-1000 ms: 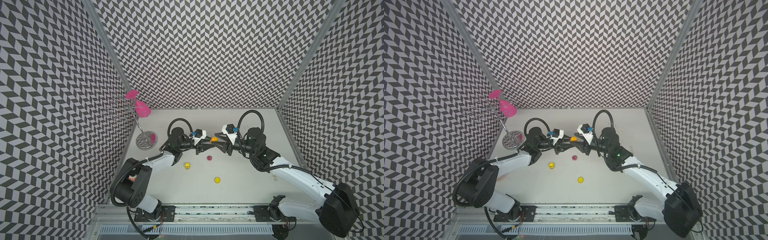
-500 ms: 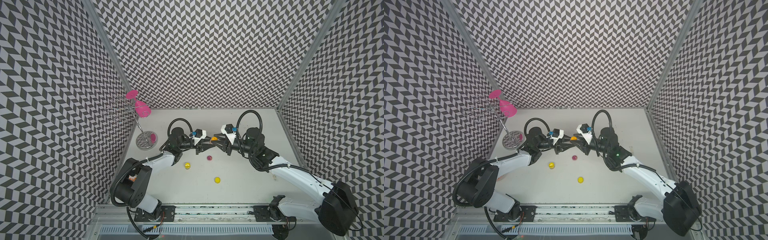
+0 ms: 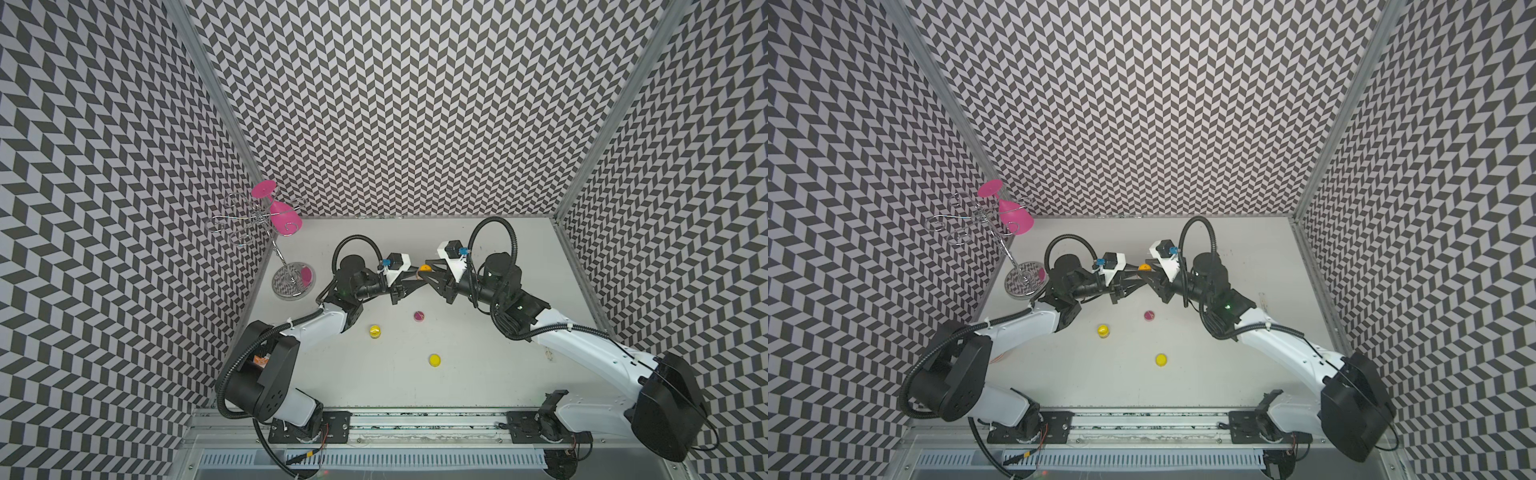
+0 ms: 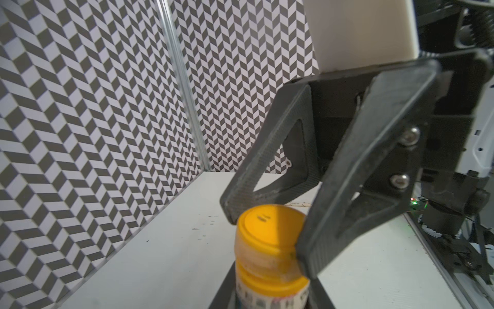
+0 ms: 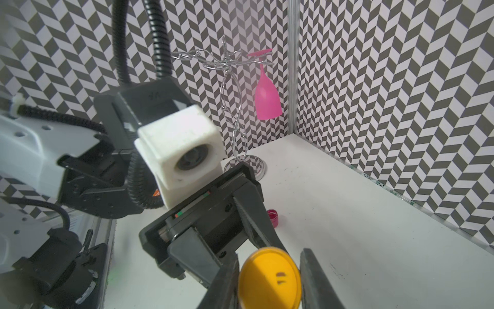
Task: Close the paint jar lid
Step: Screw the lid onto the paint jar.
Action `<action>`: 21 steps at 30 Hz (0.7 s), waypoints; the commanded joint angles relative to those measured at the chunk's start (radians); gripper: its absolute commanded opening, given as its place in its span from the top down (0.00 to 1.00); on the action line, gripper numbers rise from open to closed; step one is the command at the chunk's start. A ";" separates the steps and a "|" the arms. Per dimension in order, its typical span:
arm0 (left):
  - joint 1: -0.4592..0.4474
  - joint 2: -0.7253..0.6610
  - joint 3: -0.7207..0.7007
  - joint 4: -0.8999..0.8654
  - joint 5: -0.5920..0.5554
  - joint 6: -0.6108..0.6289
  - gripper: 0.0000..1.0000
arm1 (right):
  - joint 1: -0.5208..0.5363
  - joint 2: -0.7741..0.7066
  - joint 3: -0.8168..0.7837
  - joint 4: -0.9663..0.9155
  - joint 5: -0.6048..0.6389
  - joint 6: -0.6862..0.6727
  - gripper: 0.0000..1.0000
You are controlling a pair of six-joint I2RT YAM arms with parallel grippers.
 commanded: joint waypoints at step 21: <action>-0.009 -0.176 -0.119 0.203 -0.676 0.063 0.75 | 0.206 0.218 0.114 -0.086 0.369 0.432 0.85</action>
